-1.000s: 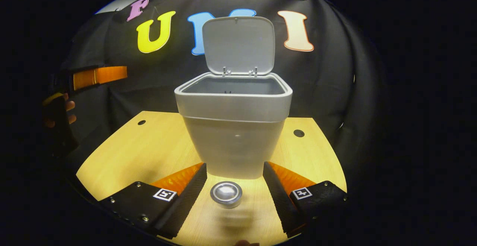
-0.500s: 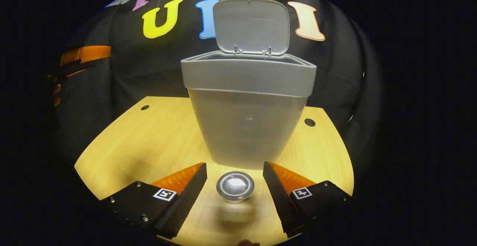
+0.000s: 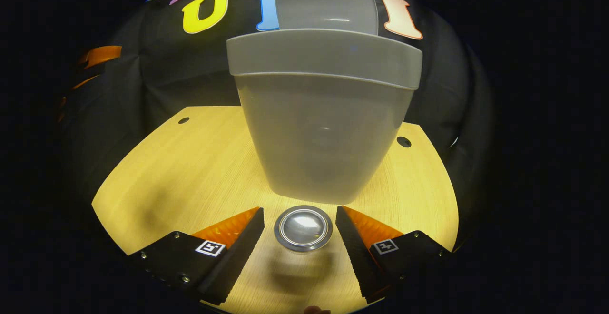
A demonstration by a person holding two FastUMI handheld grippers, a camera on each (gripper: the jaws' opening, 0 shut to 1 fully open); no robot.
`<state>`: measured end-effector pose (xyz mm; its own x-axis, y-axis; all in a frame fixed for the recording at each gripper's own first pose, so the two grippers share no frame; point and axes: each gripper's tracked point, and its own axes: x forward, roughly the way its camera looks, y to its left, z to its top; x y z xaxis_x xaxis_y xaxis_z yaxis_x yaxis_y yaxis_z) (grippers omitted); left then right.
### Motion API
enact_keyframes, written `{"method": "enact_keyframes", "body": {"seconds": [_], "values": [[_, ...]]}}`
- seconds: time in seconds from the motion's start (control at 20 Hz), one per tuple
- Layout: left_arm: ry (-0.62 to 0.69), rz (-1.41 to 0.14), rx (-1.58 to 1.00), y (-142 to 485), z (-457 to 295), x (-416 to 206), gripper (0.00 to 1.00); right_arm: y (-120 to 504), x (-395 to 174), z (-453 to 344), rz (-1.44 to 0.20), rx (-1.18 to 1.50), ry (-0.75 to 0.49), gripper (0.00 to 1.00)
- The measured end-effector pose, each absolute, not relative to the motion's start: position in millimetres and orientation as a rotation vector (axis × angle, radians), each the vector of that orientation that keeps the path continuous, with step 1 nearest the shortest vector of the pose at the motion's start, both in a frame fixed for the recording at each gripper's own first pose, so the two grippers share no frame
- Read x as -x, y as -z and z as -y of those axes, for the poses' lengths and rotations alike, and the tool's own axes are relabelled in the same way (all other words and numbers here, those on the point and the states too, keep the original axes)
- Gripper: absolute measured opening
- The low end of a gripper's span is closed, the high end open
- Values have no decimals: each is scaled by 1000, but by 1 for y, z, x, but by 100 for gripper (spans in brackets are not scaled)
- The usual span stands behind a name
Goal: Press the lid of the desktop garbage bin to open it, pick up the crumpled paper on the desktop and throw it into the bin, then pick up the pop can on the desktop and drop it into the bin, and finally close the garbage bin lid.
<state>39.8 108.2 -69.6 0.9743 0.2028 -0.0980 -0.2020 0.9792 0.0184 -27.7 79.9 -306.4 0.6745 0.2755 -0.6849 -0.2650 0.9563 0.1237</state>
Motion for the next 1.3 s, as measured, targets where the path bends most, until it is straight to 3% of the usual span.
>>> {"method": "enact_keyframes", "body": {"seconds": [0.7,0.75,0.8,1.3], "values": [[-258,-111,9,75,-133,-29,97,329,28,-81,-840,40,-302,97],[-260,-113,10,76,-133,-29,97,330,28,-80,-843,42,-302,95],[-261,-114,12,76,-134,-29,97,330,27,-80,-842,40,-300,86],[-251,-119,27,79,-134,-30,97,309,26,-82,-814,28,-291,81]]}}
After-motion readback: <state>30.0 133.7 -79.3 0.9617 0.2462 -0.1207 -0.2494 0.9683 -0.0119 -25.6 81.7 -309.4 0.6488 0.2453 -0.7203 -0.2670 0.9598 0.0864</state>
